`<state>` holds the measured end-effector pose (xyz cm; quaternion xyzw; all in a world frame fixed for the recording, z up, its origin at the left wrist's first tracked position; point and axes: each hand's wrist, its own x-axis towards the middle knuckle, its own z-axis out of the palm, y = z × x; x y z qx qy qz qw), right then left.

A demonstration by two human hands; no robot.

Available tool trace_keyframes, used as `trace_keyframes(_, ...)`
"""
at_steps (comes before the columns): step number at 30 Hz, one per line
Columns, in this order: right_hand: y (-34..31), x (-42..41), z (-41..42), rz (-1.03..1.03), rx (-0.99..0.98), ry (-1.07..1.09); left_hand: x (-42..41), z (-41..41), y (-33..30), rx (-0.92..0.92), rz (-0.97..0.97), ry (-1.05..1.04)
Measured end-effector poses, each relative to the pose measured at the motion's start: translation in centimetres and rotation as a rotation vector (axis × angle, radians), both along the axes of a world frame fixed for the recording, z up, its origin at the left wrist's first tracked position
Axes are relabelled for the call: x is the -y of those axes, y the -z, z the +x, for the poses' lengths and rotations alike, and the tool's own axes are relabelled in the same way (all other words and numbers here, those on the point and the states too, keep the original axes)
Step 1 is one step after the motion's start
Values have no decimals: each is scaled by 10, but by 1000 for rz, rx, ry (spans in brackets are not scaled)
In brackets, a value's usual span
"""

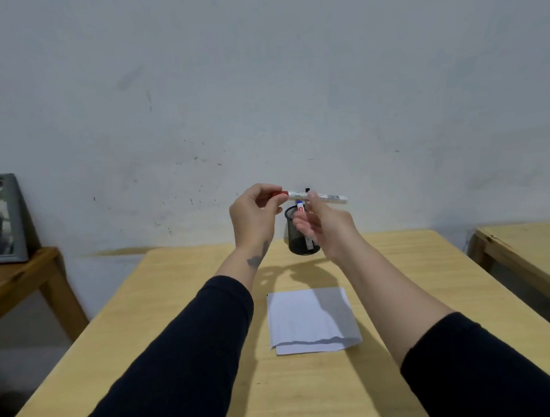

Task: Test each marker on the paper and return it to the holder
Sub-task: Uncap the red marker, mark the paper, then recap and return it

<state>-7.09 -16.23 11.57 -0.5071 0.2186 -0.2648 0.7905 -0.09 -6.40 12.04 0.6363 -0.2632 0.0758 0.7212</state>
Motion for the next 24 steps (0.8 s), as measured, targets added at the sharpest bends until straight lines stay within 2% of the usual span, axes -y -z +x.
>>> trace_keyframes(2, 0, 2, 0, 217, 58, -84, -2, -4, 12, 34, 62, 2)
trace_keyframes(6, 10, -2, 4, 196, 52, -103, -14, 0, 32, 396, 370, -97)
trace_keyframes(8, 14, -2, 7, 200, 52, -100, -17, 1, 33, 487, 434, -142)
trace_keyframes(10, 16, 3, 10, 209, 76, -74, -20, 3, 33, 410, 407, -160)
trace_keyframes(13, 17, 19, 11, 114, 79, -43, -29, 15, 40, 154, 406, -134)
trace_keyframes(17, 24, 20, 10, -130, -12, -76, -41, 34, 57, 46, 776, -167)
trace_keyframes(21, 42, 6, 13, -105, -26, -57, -42, 38, 82, -117, 1080, -69)
trace_keyframes(24, 61, 1, 13, -115, -51, -59, -40, 38, 103, -159, 1149, -33)
